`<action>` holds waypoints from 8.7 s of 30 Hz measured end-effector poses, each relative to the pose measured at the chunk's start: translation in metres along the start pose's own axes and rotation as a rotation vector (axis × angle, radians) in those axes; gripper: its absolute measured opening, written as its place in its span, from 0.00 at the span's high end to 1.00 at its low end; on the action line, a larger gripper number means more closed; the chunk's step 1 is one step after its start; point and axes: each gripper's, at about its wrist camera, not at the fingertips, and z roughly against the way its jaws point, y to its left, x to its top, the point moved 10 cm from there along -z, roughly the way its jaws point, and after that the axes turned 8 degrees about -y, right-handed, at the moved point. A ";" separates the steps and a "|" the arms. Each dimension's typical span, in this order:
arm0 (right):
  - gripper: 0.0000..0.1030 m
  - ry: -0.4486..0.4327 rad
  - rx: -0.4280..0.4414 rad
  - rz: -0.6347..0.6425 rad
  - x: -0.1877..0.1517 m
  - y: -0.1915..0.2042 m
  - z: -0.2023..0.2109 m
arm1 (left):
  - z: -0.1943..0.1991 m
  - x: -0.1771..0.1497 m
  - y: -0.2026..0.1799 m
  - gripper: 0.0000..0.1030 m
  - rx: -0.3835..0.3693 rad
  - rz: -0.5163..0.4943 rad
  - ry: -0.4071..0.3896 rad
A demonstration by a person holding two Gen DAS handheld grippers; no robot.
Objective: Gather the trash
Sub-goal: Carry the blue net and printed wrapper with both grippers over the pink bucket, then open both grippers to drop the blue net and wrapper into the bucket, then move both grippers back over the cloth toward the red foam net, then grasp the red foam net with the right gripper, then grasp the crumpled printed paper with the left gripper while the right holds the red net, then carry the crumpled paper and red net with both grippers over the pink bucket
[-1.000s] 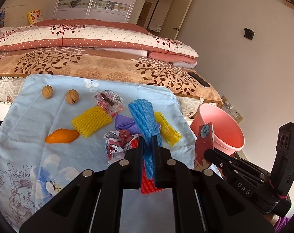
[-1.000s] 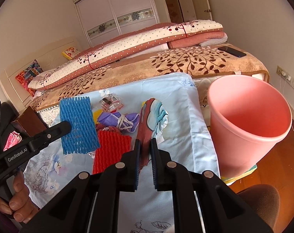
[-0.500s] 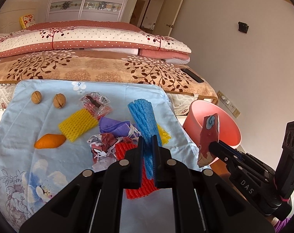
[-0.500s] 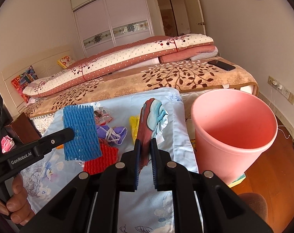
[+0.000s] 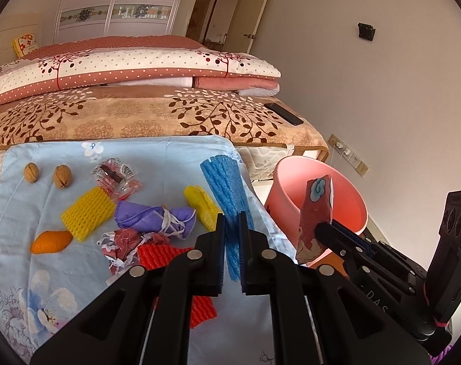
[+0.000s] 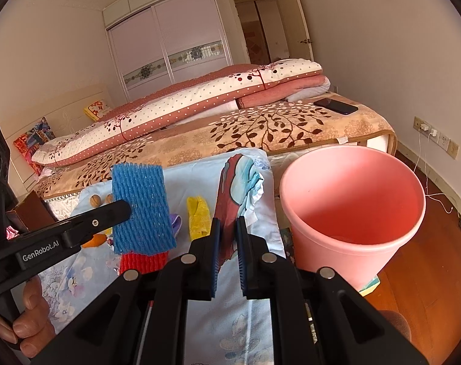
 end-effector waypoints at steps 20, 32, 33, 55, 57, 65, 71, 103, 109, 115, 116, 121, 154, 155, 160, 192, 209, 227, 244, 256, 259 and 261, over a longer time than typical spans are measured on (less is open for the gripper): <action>0.90 -0.053 -0.108 -0.089 0.029 -0.091 -0.001 | -0.057 0.016 -0.085 0.93 -0.108 -0.093 0.024; 0.90 -0.026 -0.186 -0.152 0.026 -0.151 -0.008 | -0.103 0.001 -0.123 0.93 -0.155 -0.130 0.087; 0.90 -0.022 -0.187 -0.157 0.025 -0.154 -0.009 | -0.107 -0.001 -0.125 0.93 -0.158 -0.129 0.094; 0.90 -0.003 -0.223 -0.199 0.014 -0.177 -0.019 | -0.129 -0.020 -0.131 0.71 -0.174 -0.110 0.160; 0.89 -0.007 -0.228 -0.197 0.014 -0.178 -0.019 | -0.129 -0.020 -0.131 0.71 -0.175 -0.107 0.162; 0.70 -0.014 -0.248 -0.194 0.013 -0.179 -0.017 | -0.120 -0.020 -0.130 0.71 -0.179 -0.097 0.150; 0.70 -0.023 -0.238 -0.185 0.015 -0.171 -0.009 | -0.111 -0.018 -0.130 0.71 -0.179 -0.088 0.142; 0.64 0.016 -0.074 -0.072 -0.005 -0.052 0.027 | -0.014 -0.023 -0.046 0.71 -0.030 -0.081 0.068; 0.61 0.041 -0.037 -0.026 -0.014 -0.026 0.026 | 0.006 -0.026 -0.013 0.71 0.016 -0.052 0.054; 0.61 0.075 -0.001 0.012 -0.025 -0.003 0.022 | 0.029 -0.029 0.026 0.71 0.128 -0.062 0.008; 0.61 0.080 0.005 0.017 -0.027 0.001 0.021 | 0.033 -0.029 0.033 0.71 0.153 -0.069 -0.001; 0.60 0.107 0.041 0.042 -0.036 0.020 0.015 | 0.046 -0.037 0.066 0.71 0.221 -0.050 -0.013; 0.55 0.348 0.196 0.158 -0.097 0.126 -0.060 | 0.047 -0.073 0.119 0.71 0.185 0.128 0.060; 0.55 0.348 0.188 0.163 -0.098 0.125 -0.061 | 0.046 -0.074 0.120 0.71 0.185 0.127 0.062; 0.76 0.353 0.170 0.178 -0.100 0.118 -0.061 | 0.042 -0.077 0.121 0.71 0.203 0.122 0.083; 0.88 0.178 0.156 0.023 -0.046 0.062 -0.029 | -0.012 -0.046 0.122 0.71 0.169 0.094 0.116; 0.88 0.154 0.160 0.023 -0.042 0.063 -0.023 | 0.022 -0.027 0.127 0.90 0.174 0.137 0.017; 0.88 0.053 0.119 -0.035 -0.010 0.029 -0.002 | 0.030 0.016 0.050 0.91 0.053 0.022 -0.066; 0.88 -0.056 -0.033 -0.102 0.033 -0.067 0.008 | -0.023 0.044 -0.049 0.91 -0.100 -0.080 -0.073; 0.88 -0.068 -0.114 -0.138 0.045 -0.126 0.005 | -0.068 0.039 -0.100 0.91 -0.166 -0.112 -0.022; 0.88 -0.060 -0.129 -0.144 0.043 -0.136 -0.001 | -0.079 0.034 -0.110 0.91 -0.179 -0.131 -0.009; 0.88 -0.050 -0.137 -0.146 0.039 -0.142 -0.005 | -0.086 0.032 -0.117 0.91 -0.184 -0.135 -0.001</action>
